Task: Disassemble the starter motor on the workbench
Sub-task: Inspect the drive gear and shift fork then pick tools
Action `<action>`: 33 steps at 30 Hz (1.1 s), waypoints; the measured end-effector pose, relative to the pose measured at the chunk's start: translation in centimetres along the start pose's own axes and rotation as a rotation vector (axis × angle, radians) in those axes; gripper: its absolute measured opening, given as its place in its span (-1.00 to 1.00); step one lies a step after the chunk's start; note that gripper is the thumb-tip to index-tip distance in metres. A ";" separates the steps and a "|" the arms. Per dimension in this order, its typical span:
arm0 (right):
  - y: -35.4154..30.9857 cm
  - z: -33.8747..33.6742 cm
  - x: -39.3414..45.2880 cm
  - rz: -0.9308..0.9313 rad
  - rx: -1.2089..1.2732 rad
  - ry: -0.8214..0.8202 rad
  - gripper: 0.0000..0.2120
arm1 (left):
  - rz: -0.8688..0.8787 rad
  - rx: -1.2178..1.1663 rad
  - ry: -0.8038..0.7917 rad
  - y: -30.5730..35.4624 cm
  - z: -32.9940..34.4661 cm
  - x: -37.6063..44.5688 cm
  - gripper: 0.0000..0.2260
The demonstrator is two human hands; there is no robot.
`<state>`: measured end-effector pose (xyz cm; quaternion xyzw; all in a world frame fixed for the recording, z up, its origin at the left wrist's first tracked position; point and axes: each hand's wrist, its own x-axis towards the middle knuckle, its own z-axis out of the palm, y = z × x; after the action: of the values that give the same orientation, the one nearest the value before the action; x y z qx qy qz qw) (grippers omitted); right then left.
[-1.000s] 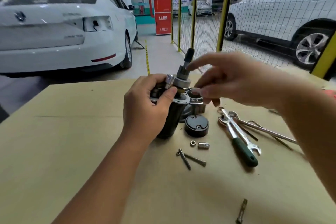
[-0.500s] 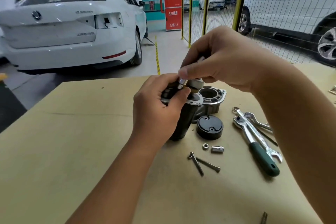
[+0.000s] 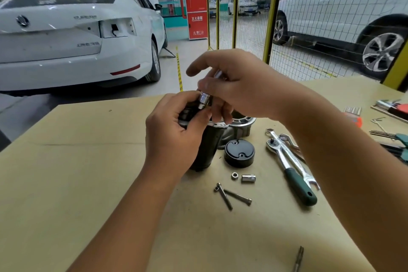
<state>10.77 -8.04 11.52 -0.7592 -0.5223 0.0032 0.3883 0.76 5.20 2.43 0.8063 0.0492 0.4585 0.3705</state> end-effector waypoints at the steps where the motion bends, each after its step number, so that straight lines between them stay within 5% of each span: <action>1: 0.0 0.1 0.0 -0.014 -0.005 0.017 -0.82 | 0.004 0.007 -0.001 0.0 0.0 0.0 -0.83; 5: -0.4 -0.4 -0.5 -0.053 0.160 0.045 -0.80 | 0.050 0.074 -0.001 -0.1 -0.1 0.0 -0.85; 10: 0.8 -4.5 -3.0 -0.039 0.349 0.266 -0.86 | 0.122 0.156 0.003 -0.5 -0.2 -0.1 -0.80; 14: 4.5 -1.3 -7.0 0.288 -0.021 0.026 -0.89 | 0.136 0.153 0.019 -0.9 -0.1 0.0 -0.80; 17: 6.9 0.5 -9.0 0.445 0.014 -0.050 -0.91 | 0.124 0.124 0.018 -0.9 0.0 0.0 -0.79; 25: 7.7 2.6 -9.4 0.352 -0.257 -0.224 -0.87 | 0.072 0.072 0.020 -0.5 0.0 -0.1 -0.83; 28: 7.4 2.1 -9.4 0.386 -0.216 -0.149 -0.95 | 0.045 0.047 0.022 -0.4 0.1 -0.2 -0.86; 33: 3.0 0.6 -7.1 0.107 0.016 0.315 -0.86 | 0.036 -0.014 0.009 -0.4 0.0 -0.2 -0.89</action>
<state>9.64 -13.75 6.51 -0.7738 -0.4139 -0.0911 0.4708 0.78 5.44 2.02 0.8022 0.0331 0.4692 0.3678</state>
